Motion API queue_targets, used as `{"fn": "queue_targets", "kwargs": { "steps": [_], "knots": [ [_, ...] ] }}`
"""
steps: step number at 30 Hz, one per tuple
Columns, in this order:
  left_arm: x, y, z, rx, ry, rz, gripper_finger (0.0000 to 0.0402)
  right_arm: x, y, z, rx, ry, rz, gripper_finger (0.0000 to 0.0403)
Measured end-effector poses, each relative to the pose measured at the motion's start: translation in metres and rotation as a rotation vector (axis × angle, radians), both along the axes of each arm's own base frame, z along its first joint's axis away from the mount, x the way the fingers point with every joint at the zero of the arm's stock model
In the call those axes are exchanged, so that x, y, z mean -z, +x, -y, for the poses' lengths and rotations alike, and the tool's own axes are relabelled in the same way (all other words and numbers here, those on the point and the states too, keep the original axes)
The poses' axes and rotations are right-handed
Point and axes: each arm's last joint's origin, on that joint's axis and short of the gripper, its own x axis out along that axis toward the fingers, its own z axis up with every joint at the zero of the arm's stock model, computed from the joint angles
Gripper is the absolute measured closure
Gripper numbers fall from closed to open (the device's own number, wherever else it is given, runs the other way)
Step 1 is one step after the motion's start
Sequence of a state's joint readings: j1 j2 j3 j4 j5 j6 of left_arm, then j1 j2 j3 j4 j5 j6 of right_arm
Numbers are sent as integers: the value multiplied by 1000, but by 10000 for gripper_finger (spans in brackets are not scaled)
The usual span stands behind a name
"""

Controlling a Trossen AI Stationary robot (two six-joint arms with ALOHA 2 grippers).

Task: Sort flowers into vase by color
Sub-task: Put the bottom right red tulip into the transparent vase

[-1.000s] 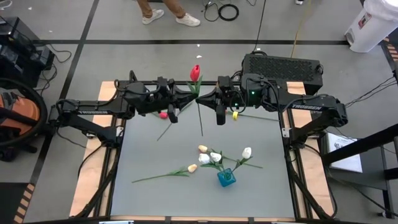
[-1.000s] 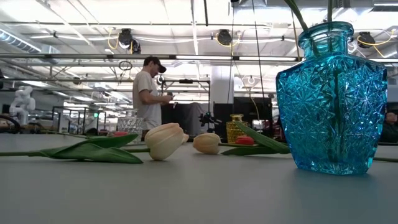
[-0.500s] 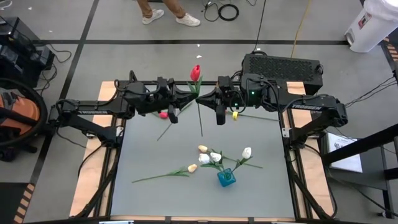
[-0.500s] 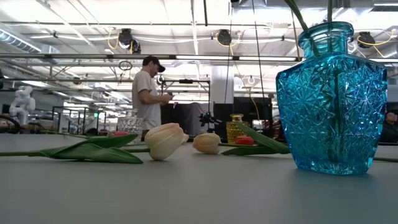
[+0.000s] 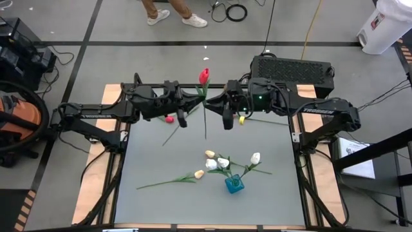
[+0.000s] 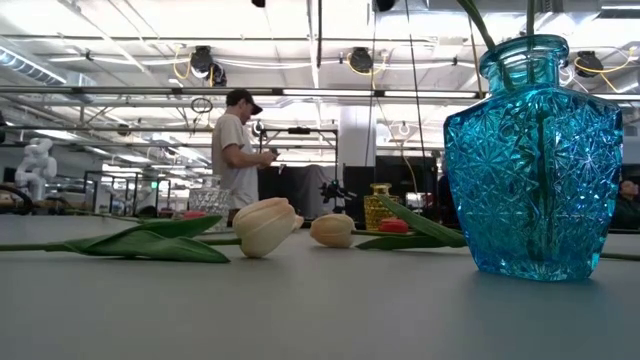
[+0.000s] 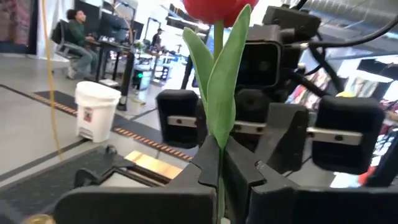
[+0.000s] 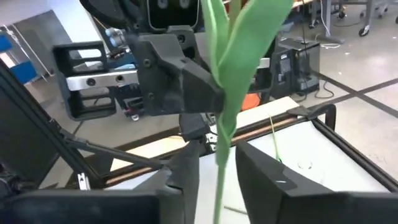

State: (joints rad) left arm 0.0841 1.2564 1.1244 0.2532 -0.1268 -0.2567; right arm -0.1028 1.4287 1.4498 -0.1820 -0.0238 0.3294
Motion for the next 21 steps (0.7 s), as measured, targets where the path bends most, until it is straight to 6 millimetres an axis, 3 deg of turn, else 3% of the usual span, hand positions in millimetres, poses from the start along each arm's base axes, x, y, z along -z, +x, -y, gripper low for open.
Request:
{"fn": "queue_targets", "kwargs": {
  "steps": [7, 11, 21],
  "knots": [
    [1, -4, -3, -107, 43, -46, 394, -4, -13, 0, 52, -32, -40, 270],
    [-3, -15, -8, -189, 60, -69, 394, -9, -26, 0, 75, -43, -65, 262],
    [-21, -75, -29, -418, 89, -155, 394, -15, -53, -3, 75, -29, -125, 261]
  ]
}}
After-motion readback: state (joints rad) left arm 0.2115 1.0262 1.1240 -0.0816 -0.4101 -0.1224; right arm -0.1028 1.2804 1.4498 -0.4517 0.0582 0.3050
